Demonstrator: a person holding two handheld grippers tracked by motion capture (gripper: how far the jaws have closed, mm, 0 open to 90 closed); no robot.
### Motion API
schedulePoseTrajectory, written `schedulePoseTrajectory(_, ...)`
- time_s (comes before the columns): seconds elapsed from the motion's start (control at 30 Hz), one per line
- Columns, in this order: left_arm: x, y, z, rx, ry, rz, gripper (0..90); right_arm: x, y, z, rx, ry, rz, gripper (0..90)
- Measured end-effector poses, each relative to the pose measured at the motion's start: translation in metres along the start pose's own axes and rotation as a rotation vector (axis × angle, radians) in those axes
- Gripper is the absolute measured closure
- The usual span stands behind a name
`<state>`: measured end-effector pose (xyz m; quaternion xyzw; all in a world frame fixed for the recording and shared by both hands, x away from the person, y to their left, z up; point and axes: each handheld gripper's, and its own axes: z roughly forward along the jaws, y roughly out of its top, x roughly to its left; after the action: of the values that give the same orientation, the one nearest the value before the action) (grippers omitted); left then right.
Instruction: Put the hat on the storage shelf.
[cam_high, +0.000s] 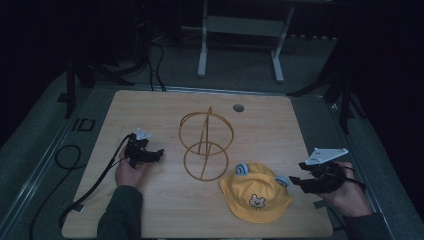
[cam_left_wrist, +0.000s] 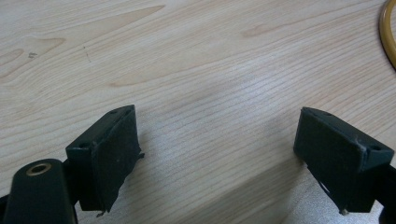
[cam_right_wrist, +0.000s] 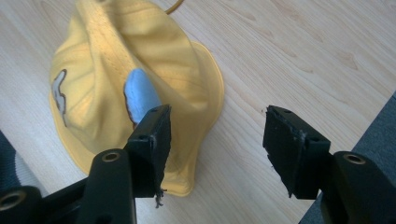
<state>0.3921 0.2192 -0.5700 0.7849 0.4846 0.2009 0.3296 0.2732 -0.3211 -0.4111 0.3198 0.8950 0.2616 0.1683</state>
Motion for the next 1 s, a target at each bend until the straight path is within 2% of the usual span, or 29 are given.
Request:
schedulePoseTrajectory(0.2,0.0,0.0,0.0,0.0,0.0,0.0,13.9,0.001,0.007,-0.003,0.006,0.006,-0.025,41.2)
schedulePoseTrajectory(0.7,0.0,0.0,0.0,0.0,0.0,0.001,13.9,0.01,0.028,-0.005,0.015,0.053,-0.083,40.5)
schedulePoseTrajectory(1.0,0.0,0.0,0.0,0.0,0.0,0.001,13.9,0.018,0.04,0.002,0.032,0.083,-0.111,38.7)
